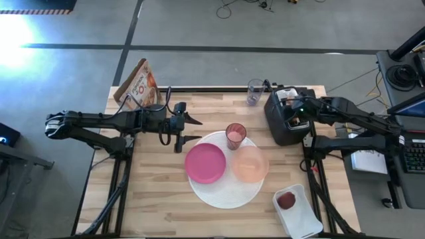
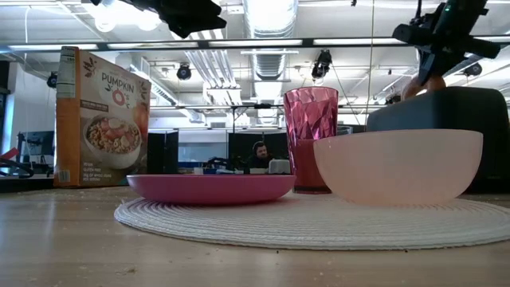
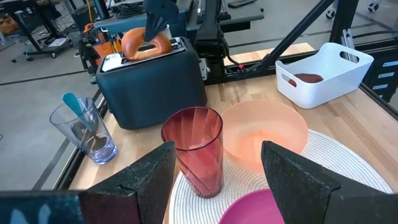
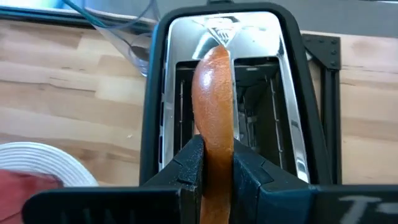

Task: Arrange a breakfast setting
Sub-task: Put the toasted bread on the pink plate

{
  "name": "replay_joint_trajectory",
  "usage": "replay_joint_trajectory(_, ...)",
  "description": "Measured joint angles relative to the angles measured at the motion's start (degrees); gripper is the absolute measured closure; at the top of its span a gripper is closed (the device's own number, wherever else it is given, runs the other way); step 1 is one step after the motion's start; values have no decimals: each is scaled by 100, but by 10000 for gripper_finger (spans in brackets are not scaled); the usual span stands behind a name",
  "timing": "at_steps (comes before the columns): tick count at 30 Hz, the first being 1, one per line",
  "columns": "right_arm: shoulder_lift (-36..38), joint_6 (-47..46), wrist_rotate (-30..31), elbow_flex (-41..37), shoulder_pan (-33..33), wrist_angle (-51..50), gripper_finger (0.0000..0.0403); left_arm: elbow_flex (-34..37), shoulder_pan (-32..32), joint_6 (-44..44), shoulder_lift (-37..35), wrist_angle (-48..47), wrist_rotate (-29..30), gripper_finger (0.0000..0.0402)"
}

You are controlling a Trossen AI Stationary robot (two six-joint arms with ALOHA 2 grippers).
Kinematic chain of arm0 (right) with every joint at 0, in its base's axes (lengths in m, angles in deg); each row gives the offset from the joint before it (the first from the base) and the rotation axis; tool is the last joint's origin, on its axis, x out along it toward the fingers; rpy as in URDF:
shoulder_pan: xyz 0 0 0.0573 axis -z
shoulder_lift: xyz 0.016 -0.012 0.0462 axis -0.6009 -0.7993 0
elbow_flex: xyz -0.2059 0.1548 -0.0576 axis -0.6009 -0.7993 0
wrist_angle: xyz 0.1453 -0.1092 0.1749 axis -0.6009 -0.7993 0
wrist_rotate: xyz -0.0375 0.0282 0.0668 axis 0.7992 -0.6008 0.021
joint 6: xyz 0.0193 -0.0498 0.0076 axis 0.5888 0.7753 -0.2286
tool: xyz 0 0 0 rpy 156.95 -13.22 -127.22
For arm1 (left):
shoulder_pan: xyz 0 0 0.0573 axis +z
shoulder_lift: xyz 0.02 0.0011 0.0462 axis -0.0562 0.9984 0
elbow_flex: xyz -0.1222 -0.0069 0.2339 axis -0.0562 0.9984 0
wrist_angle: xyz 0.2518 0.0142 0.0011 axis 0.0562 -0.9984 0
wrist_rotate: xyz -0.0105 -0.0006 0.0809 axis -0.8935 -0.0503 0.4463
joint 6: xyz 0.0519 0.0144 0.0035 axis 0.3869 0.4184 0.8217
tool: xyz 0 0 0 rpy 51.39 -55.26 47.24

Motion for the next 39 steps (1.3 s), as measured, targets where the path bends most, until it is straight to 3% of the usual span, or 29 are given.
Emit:
replay_joint_trajectory(5,35,373,-47,162,2,174,343,0,0,-87,0,0,-1,179)
replay_joint_trajectory(13,28,564,-288,460,0,201,281,0,-4,-111,0,-2,-4,179)
replay_joint_trajectory(18,-87,464,207,444,4,-236,260,0,-2,-111,0,-2,-4,179)
replay_joint_trajectory(21,-177,456,230,439,7,-298,260,0,-2,-112,0,-2,-4,179)
replay_joint_trajectory(26,-279,620,-451,440,0,-56,268,0,-2,-151,0,-2,-22,179)
replay_joint_trajectory(31,-403,429,-36,440,9,-529,279,0,-2,-159,0,-2,-20,179)
replay_joint_trajectory(39,-452,458,-35,509,0,-550,307,0,0,-238,0,-4,-17,179)
